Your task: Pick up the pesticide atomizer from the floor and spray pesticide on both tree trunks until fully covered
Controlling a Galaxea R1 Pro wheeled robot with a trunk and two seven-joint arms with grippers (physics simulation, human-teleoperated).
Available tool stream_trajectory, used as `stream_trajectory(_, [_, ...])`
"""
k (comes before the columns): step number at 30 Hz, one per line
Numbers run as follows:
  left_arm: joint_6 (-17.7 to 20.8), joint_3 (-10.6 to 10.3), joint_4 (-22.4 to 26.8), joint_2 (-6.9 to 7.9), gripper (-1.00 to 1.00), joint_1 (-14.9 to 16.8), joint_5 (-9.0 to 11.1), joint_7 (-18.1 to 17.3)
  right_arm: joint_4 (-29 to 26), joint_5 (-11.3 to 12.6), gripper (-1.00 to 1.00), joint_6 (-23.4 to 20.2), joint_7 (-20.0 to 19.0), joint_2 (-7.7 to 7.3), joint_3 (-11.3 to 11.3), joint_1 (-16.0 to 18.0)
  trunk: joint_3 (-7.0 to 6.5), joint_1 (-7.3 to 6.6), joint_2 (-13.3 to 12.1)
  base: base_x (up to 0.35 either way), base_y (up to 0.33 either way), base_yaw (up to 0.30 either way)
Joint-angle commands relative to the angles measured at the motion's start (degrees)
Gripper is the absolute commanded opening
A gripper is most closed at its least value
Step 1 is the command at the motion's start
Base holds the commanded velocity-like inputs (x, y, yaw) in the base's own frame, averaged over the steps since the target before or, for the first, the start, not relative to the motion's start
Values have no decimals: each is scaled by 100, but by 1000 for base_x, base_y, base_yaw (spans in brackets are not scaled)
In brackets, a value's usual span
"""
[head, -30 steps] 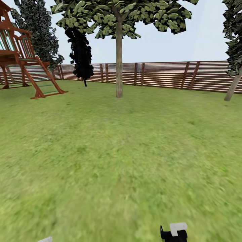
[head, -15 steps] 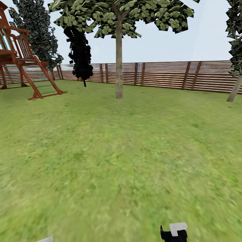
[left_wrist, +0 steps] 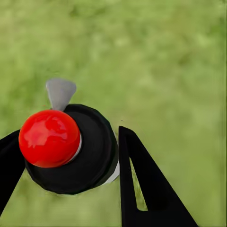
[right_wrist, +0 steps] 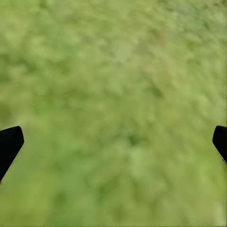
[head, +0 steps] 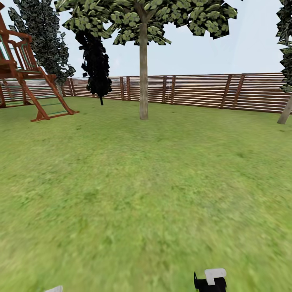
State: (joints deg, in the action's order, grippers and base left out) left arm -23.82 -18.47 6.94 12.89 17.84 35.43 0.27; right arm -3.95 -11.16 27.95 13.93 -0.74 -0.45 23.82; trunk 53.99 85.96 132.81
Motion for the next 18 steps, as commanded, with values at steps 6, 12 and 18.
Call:
stream_trajectory(6, [7, 10, 0, 10, -100, 0, -1, -1, 0, 0, 100, 0, -4, -5, 1, 0, 0, 0, 0, 339, 0, 0])
stream_trajectory(12, [8, 10, 0, 18, -100, 0, -1, -1, 0, 0, 100, 0, -4, 2, 1, 0, 0, 0, 0, 339, 0, 0])
stream_trajectory(18, [7, 10, 0, 15, -100, 0, -1, -1, 0, 0, 100, 0, -4, 4, 1, 0, 0, 0, 0, 339, 0, 0])
